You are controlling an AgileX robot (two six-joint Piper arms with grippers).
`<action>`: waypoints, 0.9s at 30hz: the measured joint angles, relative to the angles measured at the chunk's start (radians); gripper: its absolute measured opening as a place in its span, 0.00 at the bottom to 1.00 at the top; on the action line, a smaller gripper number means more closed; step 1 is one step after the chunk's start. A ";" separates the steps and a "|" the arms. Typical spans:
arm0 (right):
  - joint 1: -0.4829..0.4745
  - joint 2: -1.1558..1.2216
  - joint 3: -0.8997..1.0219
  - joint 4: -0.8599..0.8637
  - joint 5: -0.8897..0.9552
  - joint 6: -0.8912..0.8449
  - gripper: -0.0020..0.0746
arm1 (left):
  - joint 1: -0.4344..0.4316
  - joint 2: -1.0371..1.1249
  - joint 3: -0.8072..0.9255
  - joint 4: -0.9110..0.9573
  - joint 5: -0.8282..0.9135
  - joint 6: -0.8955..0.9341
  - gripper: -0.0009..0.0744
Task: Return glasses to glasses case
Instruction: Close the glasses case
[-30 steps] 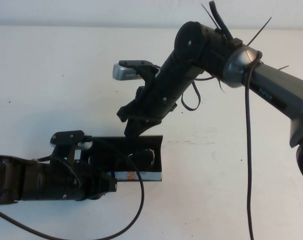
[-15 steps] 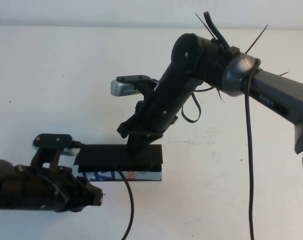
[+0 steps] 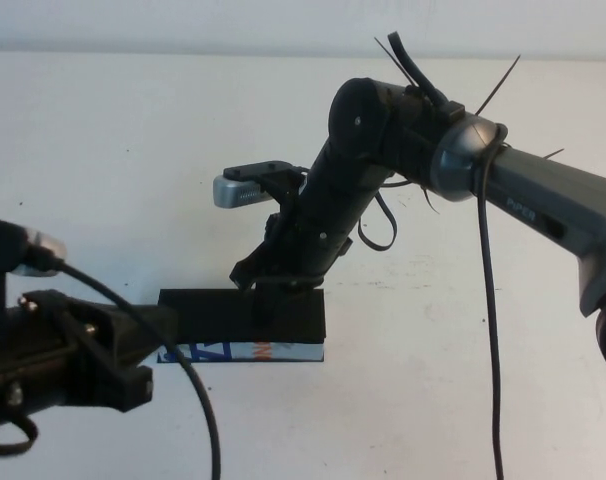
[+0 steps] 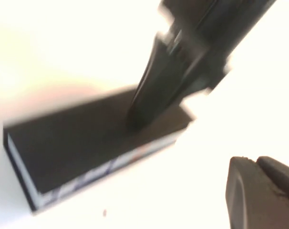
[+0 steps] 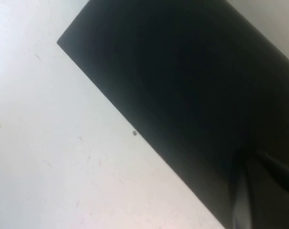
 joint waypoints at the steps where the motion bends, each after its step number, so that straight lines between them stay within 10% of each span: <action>1: 0.002 0.002 0.000 -0.005 0.000 0.001 0.01 | 0.000 -0.031 0.000 0.002 -0.005 0.000 0.01; 27: 0.062 0.012 0.000 -0.022 0.000 0.140 0.01 | 0.000 -0.474 0.002 0.131 -0.144 0.000 0.01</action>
